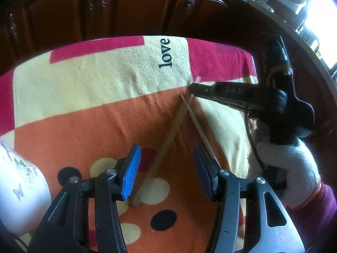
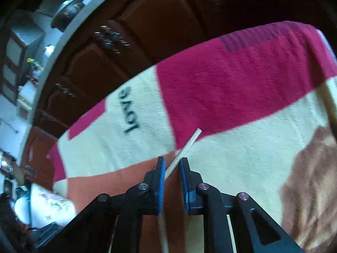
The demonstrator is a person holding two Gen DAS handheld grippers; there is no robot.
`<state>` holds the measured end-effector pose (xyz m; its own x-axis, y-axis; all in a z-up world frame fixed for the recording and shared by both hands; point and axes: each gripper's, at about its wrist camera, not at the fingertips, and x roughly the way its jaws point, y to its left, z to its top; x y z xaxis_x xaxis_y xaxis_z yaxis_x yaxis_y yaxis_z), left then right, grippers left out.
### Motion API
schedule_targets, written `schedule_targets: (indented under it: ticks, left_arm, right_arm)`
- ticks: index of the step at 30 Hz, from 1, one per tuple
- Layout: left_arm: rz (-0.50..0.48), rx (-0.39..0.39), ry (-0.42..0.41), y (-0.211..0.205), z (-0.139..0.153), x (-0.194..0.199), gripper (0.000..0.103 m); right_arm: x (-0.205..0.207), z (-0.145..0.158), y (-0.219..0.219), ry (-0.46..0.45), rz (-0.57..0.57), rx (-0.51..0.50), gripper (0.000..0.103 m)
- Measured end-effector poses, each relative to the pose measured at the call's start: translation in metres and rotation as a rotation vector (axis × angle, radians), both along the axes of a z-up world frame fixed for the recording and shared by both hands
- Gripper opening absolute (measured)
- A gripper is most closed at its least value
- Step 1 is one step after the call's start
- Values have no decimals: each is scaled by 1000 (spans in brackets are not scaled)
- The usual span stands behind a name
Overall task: Organize utensils
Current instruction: 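Grasp a white chopstick with the right tool while the left tool approaches a wooden chopstick, then grasp the wooden chopstick with the left tool while the right tool lifts the white chopstick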
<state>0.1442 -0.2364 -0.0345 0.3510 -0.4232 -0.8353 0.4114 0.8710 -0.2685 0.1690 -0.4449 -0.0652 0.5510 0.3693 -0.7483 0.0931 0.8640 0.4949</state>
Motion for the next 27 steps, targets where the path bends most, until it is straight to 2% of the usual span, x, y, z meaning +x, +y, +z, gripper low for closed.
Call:
schedule_targets:
  ticks: [2,5,7,9,12,13,16,18,20,21,23,24,27]
  left_arm:
    - [-3,-11,6,1,1,-1,51]
    - [0,-20,9,2,2,0,51]
    - [11,-16,9,2,1,1,51]
    - [18,-16,8,2,1,2,51]
    - [26,3,9,-2,-1,8,51]
    - [27,7,10,-4,-3,10,51]
    - [34,37,13,-13,-12,19,51]
    - [33,85,24,-20,-21,25,51]
    - [45,135,47,-22,-31,29,50]
    - [44,140,27,-22,-31,27,49]
    - [38,167,12,-23,-32,26,35]
    - [33,173,11,-22,-30,24,18]
    - [39,191,22,-16,-27,16,15]
  right_arm:
    - [-4,3,5,-16,58,53,0]
    - [-11,5,14,-15,110,30,0]
    - [-15,5,14,-17,78,-10,0]
    - [-20,7,3,-33,21,12,0]
    - [-24,12,-5,-15,-4,10,13]
    - [-26,14,-7,-19,-3,0,22]
    - [-34,19,-13,9,8,-21,24]
    - [-41,18,-12,30,43,-4,24]
    - [-50,19,-8,34,82,-42,24]
    - [-56,19,-4,33,113,-69,24]
    - [-62,19,1,33,136,-95,24]
    - [-66,18,3,31,145,-95,24]
    - [-77,15,17,32,192,-95,24]
